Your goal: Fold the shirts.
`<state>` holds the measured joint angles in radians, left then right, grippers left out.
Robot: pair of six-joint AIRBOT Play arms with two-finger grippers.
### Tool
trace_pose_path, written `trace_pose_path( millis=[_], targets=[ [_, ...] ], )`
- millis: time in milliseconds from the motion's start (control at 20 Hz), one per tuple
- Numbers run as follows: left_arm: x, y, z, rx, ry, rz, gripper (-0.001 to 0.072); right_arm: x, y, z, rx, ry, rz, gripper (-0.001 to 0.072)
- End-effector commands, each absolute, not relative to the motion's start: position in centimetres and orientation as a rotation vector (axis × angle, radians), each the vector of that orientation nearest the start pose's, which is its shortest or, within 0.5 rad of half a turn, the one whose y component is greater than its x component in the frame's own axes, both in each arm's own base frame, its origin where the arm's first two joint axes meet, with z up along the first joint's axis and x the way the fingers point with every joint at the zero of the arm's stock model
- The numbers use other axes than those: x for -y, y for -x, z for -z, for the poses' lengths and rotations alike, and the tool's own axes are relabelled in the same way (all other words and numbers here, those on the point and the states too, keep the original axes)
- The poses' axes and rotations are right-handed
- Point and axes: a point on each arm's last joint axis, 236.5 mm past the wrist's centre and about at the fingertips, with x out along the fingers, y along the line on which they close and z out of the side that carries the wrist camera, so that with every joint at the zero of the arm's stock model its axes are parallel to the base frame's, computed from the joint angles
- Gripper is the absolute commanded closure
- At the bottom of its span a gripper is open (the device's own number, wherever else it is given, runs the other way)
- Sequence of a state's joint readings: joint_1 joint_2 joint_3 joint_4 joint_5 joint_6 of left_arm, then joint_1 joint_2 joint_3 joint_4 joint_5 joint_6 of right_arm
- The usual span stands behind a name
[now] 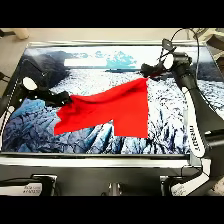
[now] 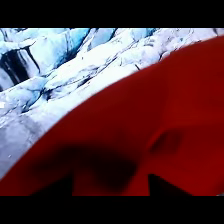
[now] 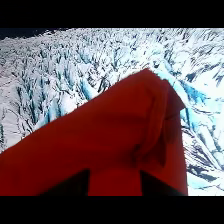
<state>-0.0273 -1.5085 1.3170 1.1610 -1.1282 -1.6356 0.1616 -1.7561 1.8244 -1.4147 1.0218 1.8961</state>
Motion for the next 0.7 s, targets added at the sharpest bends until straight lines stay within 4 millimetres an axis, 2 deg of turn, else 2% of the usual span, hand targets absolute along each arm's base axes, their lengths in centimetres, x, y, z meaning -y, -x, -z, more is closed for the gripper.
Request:
trace_pose_path(
  millis=[0,100,150,200,300,350,450,550,650],
  targets=[
    [7.7,-43.4,-0.4,-1.365,0.413,0.254,0.0168,-12.1,-55.9,-5.3,-1.020,-0.355,-0.143,0.0342],
    [2.0,-39.4,-0.6,-1.488,0.325,0.144,0.0168,-6.7,-54.8,-6.0,-1.053,-0.289,-0.115,0.0342],
    [0.2,-37.3,-0.3,-1.532,0.324,0.097,0.0168,-3.8,-53.6,-5.3,-1.114,-0.308,-0.073,0.0343],
    [-0.8,-35.0,0.5,-1.561,0.358,0.066,0.0168,-1.2,-51.6,-4.1,-1.208,-0.343,-0.038,0.0344],
    [-1.2,-30.4,3.2,-1.606,0.417,0.018,0.0167,1.5,-48.6,-1.9,-1.344,-0.387,-0.037,0.0344],
    [-1.1,-27.9,5.1,-1.622,0.443,-0.008,0.0167,2.0,-47.3,-0.9,-1.402,-0.408,-0.061,0.0344],
    [-0.6,-25.4,7.9,-1.624,0.489,-0.039,0.0166,1.6,-45.6,0.7,-1.476,-0.435,-0.108,0.0344],
    [0.3,-25.7,9.6,-1.580,0.554,-0.046,0.0166,0.8,-44.8,2.0,-1.523,-0.442,-0.132,0.0343],
    [1.0,-27.3,9.9,-1.520,0.616,-0.042,0.0166,-0.7,-44.8,2.9,-1.548,-0.444,-0.163,0.0342]
  ],
)
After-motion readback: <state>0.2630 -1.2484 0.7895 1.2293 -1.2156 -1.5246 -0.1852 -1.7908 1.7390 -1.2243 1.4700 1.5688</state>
